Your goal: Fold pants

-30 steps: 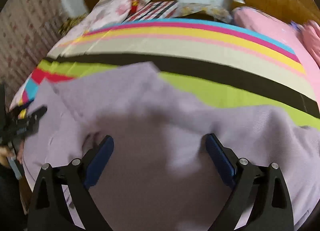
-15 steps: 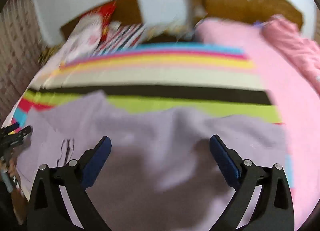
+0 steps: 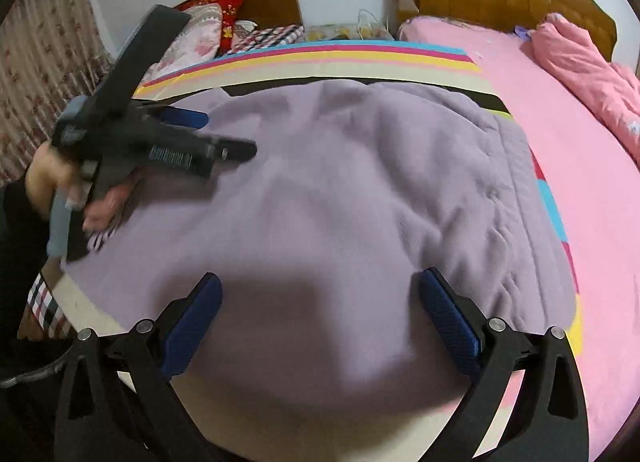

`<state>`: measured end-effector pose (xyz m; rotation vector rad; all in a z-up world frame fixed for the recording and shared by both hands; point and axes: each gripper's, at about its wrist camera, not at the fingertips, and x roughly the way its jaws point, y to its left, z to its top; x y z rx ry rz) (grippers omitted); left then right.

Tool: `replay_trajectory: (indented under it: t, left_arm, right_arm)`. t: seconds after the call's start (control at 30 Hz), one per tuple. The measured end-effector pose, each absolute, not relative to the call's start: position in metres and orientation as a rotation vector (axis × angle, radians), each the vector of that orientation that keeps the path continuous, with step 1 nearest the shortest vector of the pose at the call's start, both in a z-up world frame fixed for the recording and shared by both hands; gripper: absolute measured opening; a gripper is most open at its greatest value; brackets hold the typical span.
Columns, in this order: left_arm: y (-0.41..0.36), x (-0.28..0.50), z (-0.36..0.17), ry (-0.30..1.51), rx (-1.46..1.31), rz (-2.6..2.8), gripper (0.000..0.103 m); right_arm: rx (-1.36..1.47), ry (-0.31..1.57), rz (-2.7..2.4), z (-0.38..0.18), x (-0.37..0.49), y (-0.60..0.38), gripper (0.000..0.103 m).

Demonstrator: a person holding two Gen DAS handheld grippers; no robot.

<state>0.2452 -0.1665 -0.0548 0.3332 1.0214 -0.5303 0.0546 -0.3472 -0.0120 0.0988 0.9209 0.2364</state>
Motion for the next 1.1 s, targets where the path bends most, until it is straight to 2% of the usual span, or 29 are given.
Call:
replay_trajectory:
  t: [0.17,0.23,0.43,0.53,0.6,0.63,0.7,0.93,1.03,1.07,1.1]
  left_arm:
    - [-0.163,0.236,-0.058,0.976,0.325,-0.515,0.102]
    - [-0.163,0.235,-0.056,0.974,0.32,-0.513,0.102]
    - [-0.165,0.232,-0.05,0.969,0.315,-0.505,0.102]
    - [-0.165,0.23,-0.049,0.962,0.311,-0.494,0.102]
    - [-0.164,0.23,-0.049,0.96,0.309,-0.488,0.102]
    - [-0.164,0.23,-0.049,0.962,0.306,-0.489,0.102]
    - [-0.164,0.23,-0.049,0.961,0.306,-0.488,0.102]
    - [-0.163,0.229,-0.048,0.957,0.304,-0.486,0.102]
    - [-0.161,0.229,-0.048,0.958,0.297,-0.487,0.102]
    - [-0.16,0.229,-0.048,0.958,0.295,-0.487,0.102]
    - [-0.16,0.229,-0.048,0.957,0.292,-0.488,0.102]
  right_arm:
    - [0.144,0.803,0.206,0.027,0.052,-0.37,0.096]
    - [0.252,0.767,0.162,0.035,0.071,-0.401,0.097]
    - [0.55,0.87,0.424,0.024,0.165,-0.424,0.097]
    - [0.468,0.997,0.355,0.001,0.205,-0.414,0.096]
    - [0.517,0.965,0.294,0.005,0.216,-0.428,0.094]
    - [0.548,0.958,0.266,0.008,0.218,-0.435,0.087]
    - [0.578,0.934,0.249,0.015,0.217,-0.435,0.089]
    - [0.389,0.971,0.383,0.017,0.222,-0.368,0.096]
    - [0.493,0.973,0.346,0.006,0.225,-0.384,0.089]
    - [0.525,0.955,0.337,0.009,0.219,-0.392,0.083]
    - [0.524,0.926,0.285,0.018,0.207,-0.398,0.085]
